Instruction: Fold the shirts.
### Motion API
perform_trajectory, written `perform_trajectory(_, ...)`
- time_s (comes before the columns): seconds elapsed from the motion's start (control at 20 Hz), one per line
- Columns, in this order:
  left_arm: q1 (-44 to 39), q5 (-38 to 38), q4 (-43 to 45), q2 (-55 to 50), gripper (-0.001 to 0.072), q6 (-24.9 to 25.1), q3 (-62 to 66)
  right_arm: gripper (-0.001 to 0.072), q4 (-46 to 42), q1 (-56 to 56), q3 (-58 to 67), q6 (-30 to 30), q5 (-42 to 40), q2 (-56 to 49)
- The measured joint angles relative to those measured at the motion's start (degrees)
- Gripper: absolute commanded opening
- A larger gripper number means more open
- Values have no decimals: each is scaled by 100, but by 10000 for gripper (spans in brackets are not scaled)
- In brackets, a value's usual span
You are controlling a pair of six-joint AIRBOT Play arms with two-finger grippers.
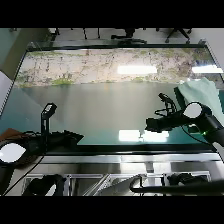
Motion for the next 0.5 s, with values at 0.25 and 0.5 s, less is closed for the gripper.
perform_trajectory(0.25, 525, -295, 1032, 0, 20, -442, 153, 22, 0, 0, 0, 0, 11, 0)
perform_trajectory(0.5, 1961, -651, 3368, -11, 698, -903, 254, 22, 0, 0, 0, 0, 9, 0)
